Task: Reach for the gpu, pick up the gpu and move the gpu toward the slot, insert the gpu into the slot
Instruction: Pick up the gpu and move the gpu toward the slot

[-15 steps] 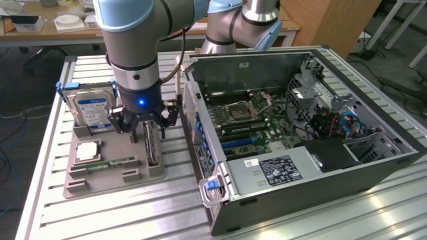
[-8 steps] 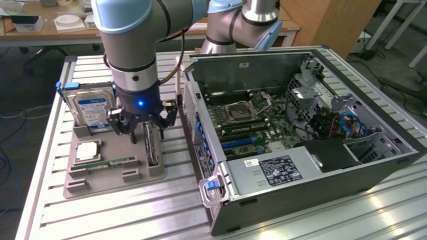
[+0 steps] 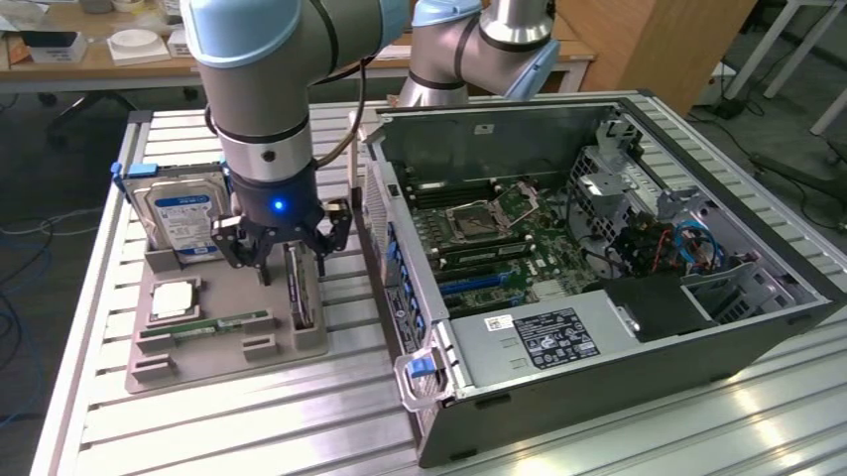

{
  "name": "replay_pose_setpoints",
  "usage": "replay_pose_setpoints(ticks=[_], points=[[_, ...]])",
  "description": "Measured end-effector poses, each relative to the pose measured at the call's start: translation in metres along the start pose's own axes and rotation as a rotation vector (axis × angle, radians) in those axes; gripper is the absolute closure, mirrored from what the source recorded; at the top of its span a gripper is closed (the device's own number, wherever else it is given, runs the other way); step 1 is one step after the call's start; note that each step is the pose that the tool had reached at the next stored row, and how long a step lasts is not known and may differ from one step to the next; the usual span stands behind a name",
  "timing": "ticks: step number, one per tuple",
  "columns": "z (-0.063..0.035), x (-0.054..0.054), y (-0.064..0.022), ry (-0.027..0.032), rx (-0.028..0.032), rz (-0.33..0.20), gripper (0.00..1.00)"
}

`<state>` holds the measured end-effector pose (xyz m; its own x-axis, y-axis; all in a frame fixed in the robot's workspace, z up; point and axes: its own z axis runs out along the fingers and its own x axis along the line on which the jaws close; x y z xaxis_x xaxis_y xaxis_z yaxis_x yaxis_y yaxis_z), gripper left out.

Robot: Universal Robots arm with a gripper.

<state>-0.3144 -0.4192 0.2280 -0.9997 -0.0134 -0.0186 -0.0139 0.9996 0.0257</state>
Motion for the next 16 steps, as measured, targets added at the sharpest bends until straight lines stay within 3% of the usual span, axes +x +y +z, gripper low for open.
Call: replay_pose_setpoints(ticks=[3, 4, 10, 11, 15, 16], points=[[0.0, -0.0006, 0.0, 0.0001, 0.0, 0.0, 0.34], [0.0, -0.0008, -0.0001, 0.0001, 0.0001, 0.0, 0.41], [0.0001, -0.0014, -0.0001, 0.0, 0.0, 0.0, 0.42], [0.0001, -0.0015, 0.0, 0.0, 0.0, 0.0, 0.49], [0.0001, -0.0019, 0.0, 0.0, 0.0, 0.0, 0.51], [0.0001, -0.0021, 0.0, 0.0, 0.0, 0.0, 0.57]])
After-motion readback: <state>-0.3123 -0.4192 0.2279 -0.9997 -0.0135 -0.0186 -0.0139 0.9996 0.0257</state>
